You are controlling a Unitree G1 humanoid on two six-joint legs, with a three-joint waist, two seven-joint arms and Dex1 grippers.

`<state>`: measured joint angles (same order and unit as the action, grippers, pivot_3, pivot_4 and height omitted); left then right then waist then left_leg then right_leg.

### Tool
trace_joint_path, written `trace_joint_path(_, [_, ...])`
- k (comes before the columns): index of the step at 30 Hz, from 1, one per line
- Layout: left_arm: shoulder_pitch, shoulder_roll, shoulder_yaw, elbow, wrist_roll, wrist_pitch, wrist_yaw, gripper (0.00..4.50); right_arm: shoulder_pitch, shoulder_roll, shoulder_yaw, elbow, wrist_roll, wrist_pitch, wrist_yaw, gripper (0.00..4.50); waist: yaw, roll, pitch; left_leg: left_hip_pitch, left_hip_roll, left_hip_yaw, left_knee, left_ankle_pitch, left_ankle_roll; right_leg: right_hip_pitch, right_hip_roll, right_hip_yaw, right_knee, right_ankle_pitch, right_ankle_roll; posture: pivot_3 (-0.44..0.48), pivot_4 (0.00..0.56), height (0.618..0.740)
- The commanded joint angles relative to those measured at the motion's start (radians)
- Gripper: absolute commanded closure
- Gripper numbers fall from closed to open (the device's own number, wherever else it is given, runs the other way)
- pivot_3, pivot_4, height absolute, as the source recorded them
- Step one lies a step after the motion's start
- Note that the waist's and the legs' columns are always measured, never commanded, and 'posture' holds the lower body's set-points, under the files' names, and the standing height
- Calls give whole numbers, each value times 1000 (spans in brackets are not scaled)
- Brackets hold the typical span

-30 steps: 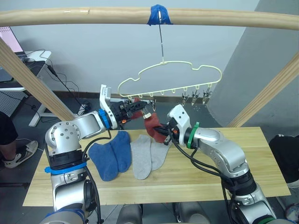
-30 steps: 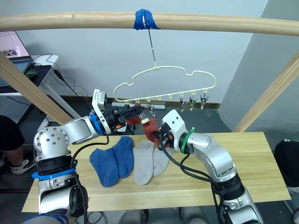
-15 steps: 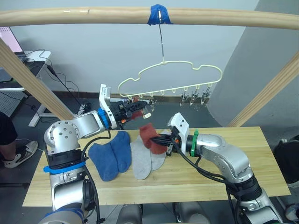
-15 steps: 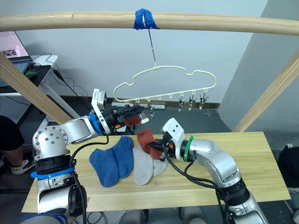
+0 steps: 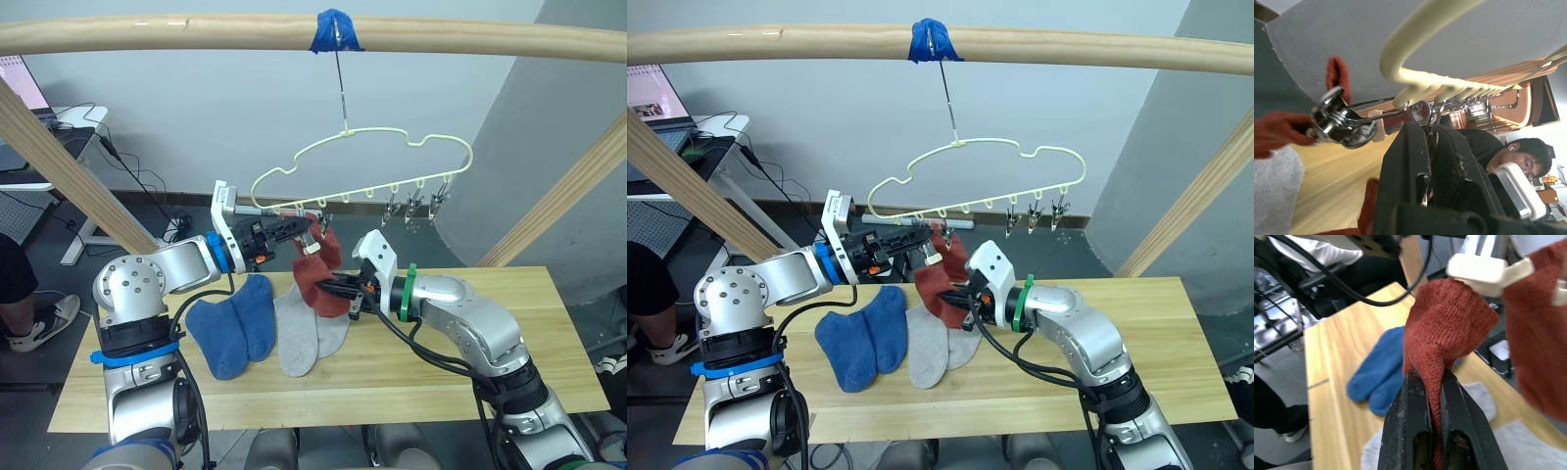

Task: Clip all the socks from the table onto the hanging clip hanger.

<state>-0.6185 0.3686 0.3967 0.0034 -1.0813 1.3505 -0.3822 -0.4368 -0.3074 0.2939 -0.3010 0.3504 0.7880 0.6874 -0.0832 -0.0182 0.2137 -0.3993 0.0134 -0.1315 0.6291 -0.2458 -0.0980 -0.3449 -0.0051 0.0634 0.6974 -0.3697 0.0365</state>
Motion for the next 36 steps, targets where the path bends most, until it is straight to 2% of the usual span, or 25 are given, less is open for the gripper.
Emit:
trace_joint_path(1, [5,9,-8,-26,-24,10,-4,4376,-25,-2,-4,-1,-15,-43,-4,4473,0,0,0,0,0,0,0,0,0,0,0,0,0,0,0,-52,193,740])
trace_joint_path(15, [13,14,-21,-35,-17,2,-14,4376,-91,25,-8,47,-32,-67,-2,4473,0,0,0,0,0,0,0,0,0,0,0,0,0,0,0,-53,200,740])
trace_joint_path(22, [36,38,-64,-86,3,-54,-71,4376,-108,37,-8,73,-41,-73,-6,4473,-1,0,0,0,0,0,0,0,0,-1,0,0,0,0,0,-51,202,740])
trace_joint_path(24, [46,47,-67,-98,-3,-70,-90,3664,-109,40,-6,79,-45,-76,-9,4500,0,0,0,0,0,0,0,0,0,-1,0,0,0,0,0,-49,203,740])
trace_joint_path(25, [48,50,-64,-96,-10,-71,-92,3483,-109,41,-6,82,-48,-78,-12,4500,0,0,0,0,0,0,0,0,0,-1,0,0,0,0,0,-49,203,740])
trace_joint_path(35, [50,101,-65,-97,7,-97,-102,428,-109,63,-2,119,-69,-99,-35,4500,0,0,1,-1,0,0,0,0,0,-1,0,0,0,0,0,-42,204,740])
trace_joint_path(36, [54,108,-60,-101,4,-98,-100,93,-106,69,2,128,-75,-105,-41,4235,0,0,1,-1,0,0,-1,0,0,-1,0,0,0,0,0,-42,204,740])
